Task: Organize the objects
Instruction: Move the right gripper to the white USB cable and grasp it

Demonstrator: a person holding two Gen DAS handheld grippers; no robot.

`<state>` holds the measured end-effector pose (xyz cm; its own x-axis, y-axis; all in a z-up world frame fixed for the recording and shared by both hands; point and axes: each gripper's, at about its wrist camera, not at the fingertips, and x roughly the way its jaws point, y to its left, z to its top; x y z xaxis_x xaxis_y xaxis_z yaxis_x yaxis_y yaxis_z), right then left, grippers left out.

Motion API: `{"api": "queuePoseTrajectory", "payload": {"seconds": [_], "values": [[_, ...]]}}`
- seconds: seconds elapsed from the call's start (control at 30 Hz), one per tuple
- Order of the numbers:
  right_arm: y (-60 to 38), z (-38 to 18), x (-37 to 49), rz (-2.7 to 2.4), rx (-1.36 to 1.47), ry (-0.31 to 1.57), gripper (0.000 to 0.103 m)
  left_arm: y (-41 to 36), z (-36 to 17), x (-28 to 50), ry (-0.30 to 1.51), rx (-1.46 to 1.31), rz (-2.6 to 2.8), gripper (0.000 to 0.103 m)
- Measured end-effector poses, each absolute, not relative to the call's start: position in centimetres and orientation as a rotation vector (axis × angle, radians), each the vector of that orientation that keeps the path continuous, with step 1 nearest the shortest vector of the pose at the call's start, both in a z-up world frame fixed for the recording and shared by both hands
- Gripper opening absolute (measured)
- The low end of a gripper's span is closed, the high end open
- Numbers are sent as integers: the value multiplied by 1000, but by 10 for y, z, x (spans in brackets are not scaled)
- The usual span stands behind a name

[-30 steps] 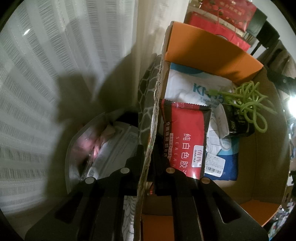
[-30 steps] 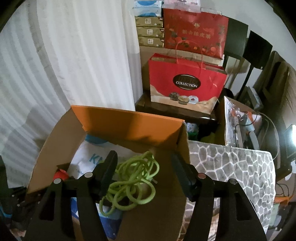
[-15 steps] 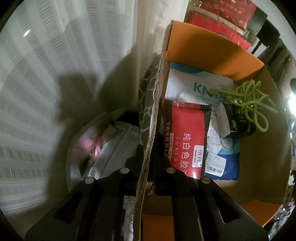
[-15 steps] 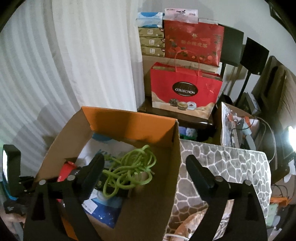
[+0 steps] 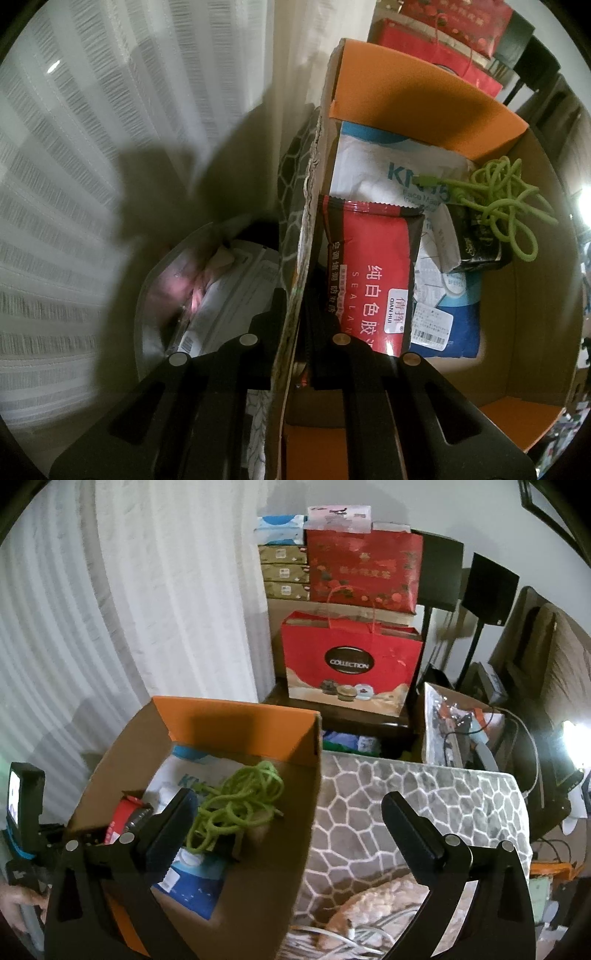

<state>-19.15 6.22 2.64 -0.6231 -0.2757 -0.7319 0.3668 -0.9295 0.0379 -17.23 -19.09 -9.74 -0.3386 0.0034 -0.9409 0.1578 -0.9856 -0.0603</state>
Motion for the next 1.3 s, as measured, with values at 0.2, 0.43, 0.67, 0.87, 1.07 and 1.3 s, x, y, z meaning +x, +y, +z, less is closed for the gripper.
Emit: {"api": "queuePoseTrajectory", "payload": {"seconds": [0.2, 0.43, 0.67, 0.87, 1.07, 1.3], "values": [[78, 27, -186, -2549, 1121, 157, 101, -190, -97, -171, 204, 1747, -2486, 9], [102, 24, -185, -2557, 1150, 161, 101, -190, -98, -172, 205, 1747, -2485, 9], [131, 14, -180, -2542, 1184, 156, 101, -190, -97, -171, 207, 1746, -2487, 9], [149, -1, -171, -2509, 1222, 162, 101, -190, -97, -171, 206, 1744, -2487, 9], [157, -16, -158, -2480, 1253, 194, 101, -190, -97, -171, 205, 1744, -2487, 9], [166, -35, -143, -2439, 1291, 200, 101, -190, -97, -171, 203, 1744, -2487, 9]]}}
